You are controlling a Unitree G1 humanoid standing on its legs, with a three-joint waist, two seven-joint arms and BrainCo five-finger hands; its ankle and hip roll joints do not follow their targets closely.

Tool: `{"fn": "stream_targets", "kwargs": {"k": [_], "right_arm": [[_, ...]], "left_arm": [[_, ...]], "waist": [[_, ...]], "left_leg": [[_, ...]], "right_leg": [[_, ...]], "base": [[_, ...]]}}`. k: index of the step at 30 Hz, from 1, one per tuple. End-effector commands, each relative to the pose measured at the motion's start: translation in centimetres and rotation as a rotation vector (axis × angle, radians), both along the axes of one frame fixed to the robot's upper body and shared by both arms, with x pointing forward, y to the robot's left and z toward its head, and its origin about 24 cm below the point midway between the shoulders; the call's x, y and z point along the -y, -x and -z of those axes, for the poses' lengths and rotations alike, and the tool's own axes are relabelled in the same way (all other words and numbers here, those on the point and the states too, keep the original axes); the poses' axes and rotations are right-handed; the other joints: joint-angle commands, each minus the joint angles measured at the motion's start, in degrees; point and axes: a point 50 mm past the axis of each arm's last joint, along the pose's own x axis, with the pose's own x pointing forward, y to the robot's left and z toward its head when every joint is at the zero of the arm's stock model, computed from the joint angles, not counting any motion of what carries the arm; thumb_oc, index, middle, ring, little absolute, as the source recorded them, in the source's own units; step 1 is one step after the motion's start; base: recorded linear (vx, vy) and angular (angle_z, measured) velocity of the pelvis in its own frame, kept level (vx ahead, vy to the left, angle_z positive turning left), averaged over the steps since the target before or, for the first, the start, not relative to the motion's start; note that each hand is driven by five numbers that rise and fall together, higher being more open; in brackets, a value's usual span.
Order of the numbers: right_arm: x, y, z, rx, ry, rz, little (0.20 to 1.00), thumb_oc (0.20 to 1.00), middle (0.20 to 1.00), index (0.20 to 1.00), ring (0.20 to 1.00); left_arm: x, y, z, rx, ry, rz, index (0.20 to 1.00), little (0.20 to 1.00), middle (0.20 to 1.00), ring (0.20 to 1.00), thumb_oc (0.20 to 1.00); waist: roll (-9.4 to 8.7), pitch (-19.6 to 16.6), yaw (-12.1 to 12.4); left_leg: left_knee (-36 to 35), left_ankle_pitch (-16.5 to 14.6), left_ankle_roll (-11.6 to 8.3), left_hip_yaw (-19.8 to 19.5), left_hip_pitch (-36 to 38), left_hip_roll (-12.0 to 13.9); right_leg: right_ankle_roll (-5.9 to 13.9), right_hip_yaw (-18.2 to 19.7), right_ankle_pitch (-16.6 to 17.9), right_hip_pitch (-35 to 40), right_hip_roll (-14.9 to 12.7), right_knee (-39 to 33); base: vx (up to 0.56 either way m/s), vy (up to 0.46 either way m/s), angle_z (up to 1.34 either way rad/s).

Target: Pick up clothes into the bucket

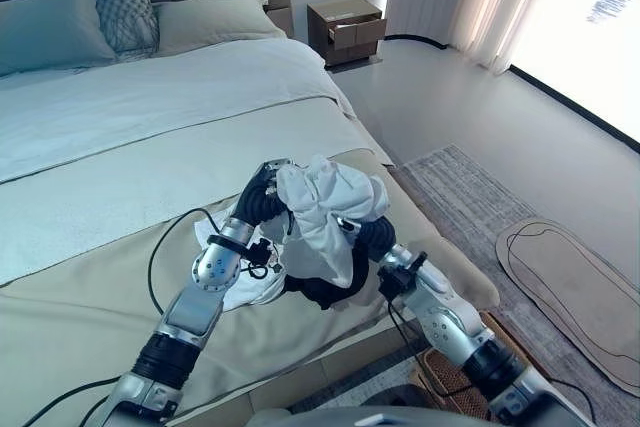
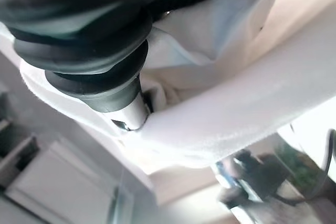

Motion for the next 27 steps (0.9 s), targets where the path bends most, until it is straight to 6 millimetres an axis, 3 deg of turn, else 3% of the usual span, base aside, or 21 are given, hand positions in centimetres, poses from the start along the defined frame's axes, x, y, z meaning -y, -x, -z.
{"fn": "stream_targets", "kwargs": {"k": [1, 11, 20, 27], "right_arm": [[2.6, -0.6, -3.5, 0.142, -0.168, 0.177, 0.200, 0.200, 0.200, 0.200, 0.200], [12.6, 0.7, -0.9, 0.074, -0.152, 0.791, 0.200, 0.200, 0.200, 0.200, 0.200], [18.7, 3.0, 0.7, 0.008, -0.148, 1.182, 0.200, 0.200, 0.200, 0.200, 0.200], [21.8, 3.9, -0.6, 0.077, -0.144, 1.352, 0.200, 0.200, 0.200, 0.200, 0.200]], "left_arm": [[-1.6, -0.7, -1.2, 0.078, 0.099, -0.087, 1.000, 1.000, 1.000, 1.000, 1.000], [-3.8, 1.0, 2.7, -0.084, 0.461, -0.198, 1.000, 1.000, 1.000, 1.000, 1.000], [-7.7, 3.5, 5.7, -0.154, 0.547, -0.412, 1.000, 1.000, 1.000, 1.000, 1.000], [-8.9, 4.1, 5.0, -0.088, 0.524, -0.476, 1.000, 1.000, 1.000, 1.000, 1.000]], "waist": [[-2.27, 0.6, -0.9], [-2.75, 0.4, -2.4], [-2.35, 1.4, -3.7], [-1.51, 3.4, -4.7]], "left_leg": [[5.7, -6.1, 0.96, 2.3, 0.0, -0.8], [5.6, -6.4, 1.19, 2.8, -0.1, -0.9], [7.0, -7.6, 1.64, 4.2, 0.0, -1.0], [7.9, -8.1, 1.81, 5.2, -0.8, -1.2]], "right_leg": [[0.30, -3.4, 2.7, -1.9, -1.7, 1.2], [0.40, -2.9, 2.7, -2.3, -1.6, 1.4], [0.46, -1.4, 2.0, -3.3, -1.8, 3.2], [0.75, -0.2, 1.7, -5.3, -2.5, 5.2]], "base": [[0.00, 0.000, 0.00], [0.00, -0.003, -0.02], [0.00, -0.002, -0.07], [-0.03, 0.010, -0.13]]}}
